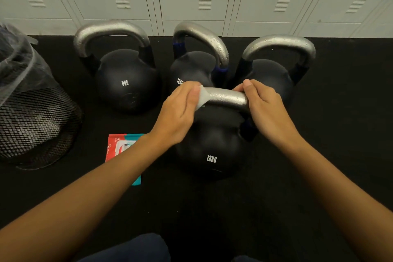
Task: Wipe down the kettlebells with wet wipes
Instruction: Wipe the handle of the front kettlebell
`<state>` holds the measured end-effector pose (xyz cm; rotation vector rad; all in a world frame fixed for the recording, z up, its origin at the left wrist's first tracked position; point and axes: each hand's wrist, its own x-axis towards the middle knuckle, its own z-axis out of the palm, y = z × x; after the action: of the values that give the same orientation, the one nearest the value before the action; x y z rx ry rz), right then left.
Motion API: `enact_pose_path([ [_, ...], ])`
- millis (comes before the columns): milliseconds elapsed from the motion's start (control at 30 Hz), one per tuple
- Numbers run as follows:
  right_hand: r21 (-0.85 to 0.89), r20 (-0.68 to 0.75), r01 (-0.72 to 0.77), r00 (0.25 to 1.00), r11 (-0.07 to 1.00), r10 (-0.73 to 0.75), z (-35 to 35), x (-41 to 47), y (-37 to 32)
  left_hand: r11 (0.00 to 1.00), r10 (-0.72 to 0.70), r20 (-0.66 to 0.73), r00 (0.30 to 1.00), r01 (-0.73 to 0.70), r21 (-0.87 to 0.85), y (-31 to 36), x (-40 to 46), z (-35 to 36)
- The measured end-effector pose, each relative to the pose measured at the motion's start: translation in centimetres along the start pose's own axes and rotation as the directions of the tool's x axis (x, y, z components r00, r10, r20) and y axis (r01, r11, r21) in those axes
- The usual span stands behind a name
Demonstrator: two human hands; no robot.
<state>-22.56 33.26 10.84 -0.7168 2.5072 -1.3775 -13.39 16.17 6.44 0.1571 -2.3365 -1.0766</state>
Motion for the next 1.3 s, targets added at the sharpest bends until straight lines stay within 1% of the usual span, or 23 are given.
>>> enact_pose_path([
  [33,-0.003,-0.01,-0.003,1.0,1.0,0.003,0.1,0.0,0.1,0.989,-0.096,0.014,0.995,0.097,-0.112,-0.1,-0.2,-0.1],
  [67,-0.004,-0.018,-0.005,1.0,1.0,0.005,0.2,0.0,0.1,0.955,-0.207,0.039,0.978,0.21,-0.208,0.0,-0.3,-0.2],
  [100,-0.001,-0.026,-0.008,1.0,1.0,0.008,0.3,0.0,0.2,0.9,-0.326,0.074,0.943,0.333,-0.282,0.0,-0.4,-0.3],
  [167,0.02,-0.045,-0.012,0.999,1.0,0.013,0.5,-0.2,0.3,0.769,-0.533,0.129,0.836,0.542,-0.339,-0.4,-0.4,-0.3],
  [200,0.037,-0.058,-0.013,0.998,0.999,0.015,0.6,-0.3,0.4,0.724,-0.59,0.146,0.794,0.601,-0.34,-0.8,-0.3,-0.3],
  [233,0.051,-0.073,-0.012,0.997,0.999,0.016,0.7,-0.5,0.4,0.702,-0.611,0.166,0.774,0.627,-0.338,-1.2,0.0,-0.3],
  [367,0.056,-0.092,-0.021,0.995,0.998,0.026,0.9,-0.7,0.5,0.747,-0.535,0.19,0.823,0.566,-0.349,-0.2,1.6,-0.7],
  [467,0.065,-0.1,-0.024,0.995,0.998,0.031,1.0,-0.7,0.6,0.822,-0.439,0.185,0.879,0.476,-0.311,0.4,2.6,-0.7],
  [533,0.064,-0.099,-0.022,0.995,0.998,0.029,1.1,-0.6,0.6,0.832,-0.404,0.192,0.895,0.446,-0.329,0.4,2.4,-0.6],
  [567,0.062,-0.098,-0.02,0.995,0.998,0.026,1.1,-0.6,0.6,0.802,-0.425,0.205,0.881,0.472,-0.365,0.0,2.1,-0.6],
  [667,0.065,-0.088,-0.016,0.996,0.998,0.022,1.0,-0.7,0.7,0.609,-0.526,0.274,0.805,0.581,-0.54,-1.1,0.8,-0.4],
  [700,0.067,-0.084,-0.014,0.996,0.998,0.019,0.9,-0.7,0.7,0.564,-0.548,0.289,0.785,0.602,-0.566,-1.4,0.5,-0.3],
  [767,0.07,-0.079,-0.002,0.997,0.998,0.008,0.9,-0.8,0.8,0.518,-0.564,0.314,0.764,0.623,-0.585,-1.4,0.5,-0.2],
  [900,0.079,-0.083,0.016,0.997,0.997,-0.01,0.9,-0.8,0.9,0.565,-0.519,0.351,0.78,0.621,-0.544,-0.2,1.7,-1.1],
  [933,0.078,-0.091,0.018,0.996,0.997,-0.011,0.9,-0.8,0.9,0.599,-0.5,0.351,0.792,0.608,-0.521,0.0,2.1,-1.3],
  [1000,0.086,-0.102,0.021,0.995,0.996,-0.012,1.0,-0.8,1.0,0.708,-0.436,0.333,0.836,0.547,-0.448,0.4,2.4,-1.5],
  [1067,0.098,-0.102,0.027,0.995,0.995,-0.017,1.0,-0.7,1.0,0.776,-0.388,0.268,0.882,0.47,-0.42,0.3,1.8,-1.1],
  [1133,0.095,-0.107,0.035,0.994,0.995,-0.025,1.1,-0.8,1.0,0.782,-0.411,0.163,0.897,0.439,-0.442,0.2,0.3,-0.3],
  [1167,0.093,-0.11,0.037,0.994,0.995,-0.027,1.1,-0.8,1.0,0.762,-0.444,0.13,0.886,0.45,-0.466,0.1,-0.4,0.1],
  [1200,0.094,-0.112,0.036,0.993,0.995,-0.025,1.1,-0.8,1.0,0.718,-0.497,0.122,0.859,0.486,-0.498,-0.2,-0.9,0.5],
  [1267,0.1,-0.113,0.031,0.993,0.994,-0.019,1.1,-0.8,1.0,0.588,-0.629,0.174,0.758,0.609,-0.532,-1.1,-1.7,0.7],
  [1300,0.097,-0.113,0.03,0.993,0.995,-0.019,1.1,-0.8,1.0,0.54,-0.673,0.208,0.71,0.664,-0.517,-1.7,-1.9,0.6],
])
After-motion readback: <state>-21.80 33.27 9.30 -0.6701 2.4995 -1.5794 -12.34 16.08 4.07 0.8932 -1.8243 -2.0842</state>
